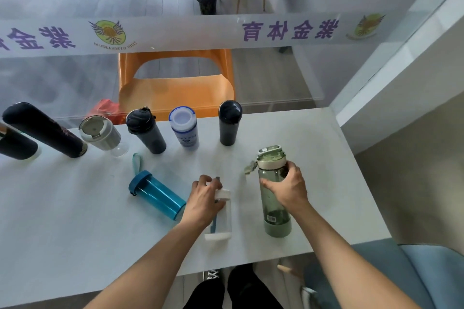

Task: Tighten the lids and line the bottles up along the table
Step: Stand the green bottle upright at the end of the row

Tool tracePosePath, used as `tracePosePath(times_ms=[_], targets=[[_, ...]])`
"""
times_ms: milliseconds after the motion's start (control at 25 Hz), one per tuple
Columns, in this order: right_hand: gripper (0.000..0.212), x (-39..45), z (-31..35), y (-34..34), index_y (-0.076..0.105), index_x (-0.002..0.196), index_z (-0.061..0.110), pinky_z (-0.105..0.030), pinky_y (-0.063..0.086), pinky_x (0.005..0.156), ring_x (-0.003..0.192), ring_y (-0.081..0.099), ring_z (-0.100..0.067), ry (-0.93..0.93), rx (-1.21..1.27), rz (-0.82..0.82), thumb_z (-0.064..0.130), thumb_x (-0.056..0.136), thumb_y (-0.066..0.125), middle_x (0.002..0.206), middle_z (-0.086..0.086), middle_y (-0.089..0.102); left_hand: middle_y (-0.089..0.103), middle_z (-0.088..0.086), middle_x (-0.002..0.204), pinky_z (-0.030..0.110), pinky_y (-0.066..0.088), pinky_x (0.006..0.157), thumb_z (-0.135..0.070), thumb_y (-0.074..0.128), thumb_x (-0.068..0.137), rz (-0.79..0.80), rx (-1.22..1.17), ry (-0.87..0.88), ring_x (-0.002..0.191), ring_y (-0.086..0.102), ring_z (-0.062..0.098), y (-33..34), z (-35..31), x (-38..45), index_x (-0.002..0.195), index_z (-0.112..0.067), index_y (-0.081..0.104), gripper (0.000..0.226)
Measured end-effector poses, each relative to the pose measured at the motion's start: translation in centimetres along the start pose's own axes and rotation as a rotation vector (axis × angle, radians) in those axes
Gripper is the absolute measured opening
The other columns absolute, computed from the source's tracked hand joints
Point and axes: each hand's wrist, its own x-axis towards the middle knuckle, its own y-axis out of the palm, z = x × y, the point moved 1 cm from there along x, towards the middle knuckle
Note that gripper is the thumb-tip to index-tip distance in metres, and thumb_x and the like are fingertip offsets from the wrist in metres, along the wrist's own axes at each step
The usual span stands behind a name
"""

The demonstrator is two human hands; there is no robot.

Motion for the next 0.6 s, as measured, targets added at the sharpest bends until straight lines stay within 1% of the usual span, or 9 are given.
tracePosePath(times_ms=[80, 200, 280, 400, 520, 600], targets=[[0.077, 0.4, 0.6, -0.7, 0.054, 0.126, 0.013, -0.032, 0.048, 0.096, 0.112, 0.057, -0.025, -0.057, 0.061, -0.053, 0.036, 0.063, 0.091, 0.114, -0.002, 0.053, 0.043, -0.001, 0.134, 0.037, 0.045, 0.105, -0.035, 0.070, 0.086, -0.015, -0.002, 0.003, 0.119, 0.042, 0.021, 0.4, 0.0, -0.1, 0.120, -0.030, 0.054, 0.038], [0.072, 2.3, 1.8, -1.3, 0.053, 0.118, 0.019, -0.039, 0.054, 0.095, 0.107, 0.058, -0.022, -0.107, 0.152, -0.084, 0.037, 0.060, 0.092, 0.112, 0.003, 0.051, 0.042, -0.002, 0.137, 0.039, 0.045, 0.107, -0.038, 0.069, 0.086, -0.039, 0.046, -0.022, 0.122, 0.042, 0.022, 0.6, -0.1, -0.2, 0.123, -0.032, 0.052, 0.042], [0.072, 4.3, 2.7, -1.6, 0.051, 0.113, 0.020, -0.039, 0.054, 0.093, 0.106, 0.059, -0.022, -0.143, 0.194, -0.100, 0.035, 0.057, 0.092, 0.112, 0.002, 0.052, 0.041, -0.002, 0.139, 0.040, 0.043, 0.109, -0.040, 0.069, 0.085, -0.054, 0.083, -0.055, 0.124, 0.041, 0.024, 0.7, -0.5, -0.1, 0.125, -0.034, 0.050, 0.045], [0.071, 7.9, 4.3, -2.1, 0.050, 0.113, 0.017, -0.035, 0.051, 0.089, 0.105, 0.060, -0.023, -0.185, 0.229, -0.113, 0.028, 0.057, 0.092, 0.111, -0.001, 0.055, 0.040, -0.002, 0.142, 0.041, 0.039, 0.111, -0.042, 0.069, 0.085, -0.074, 0.105, -0.119, 0.126, 0.040, 0.024, 0.9, -1.3, -0.1, 0.127, -0.036, 0.049, 0.047], [0.075, 11.5, 5.0, -2.8, 0.050, 0.116, 0.016, -0.029, 0.048, 0.088, 0.104, 0.060, -0.020, -0.210, 0.280, -0.125, 0.030, 0.056, 0.093, 0.115, -0.002, 0.058, 0.040, 0.000, 0.144, 0.043, 0.036, 0.110, -0.042, 0.070, 0.083, -0.118, 0.137, -0.183, 0.128, 0.040, 0.027, 1.2, -2.5, 0.2, 0.127, -0.036, 0.049, 0.049], [0.080, 13.4, 5.2, -2.9, 0.050, 0.120, 0.016, -0.024, 0.044, 0.090, 0.108, 0.059, -0.018, -0.224, 0.306, -0.118, 0.029, 0.055, 0.094, 0.120, -0.002, 0.058, 0.040, 0.000, 0.145, 0.042, 0.033, 0.111, -0.043, 0.070, 0.083, -0.129, 0.162, -0.230, 0.130, 0.038, 0.027, 1.5, -3.2, 0.4, 0.128, -0.036, 0.048, 0.051]])
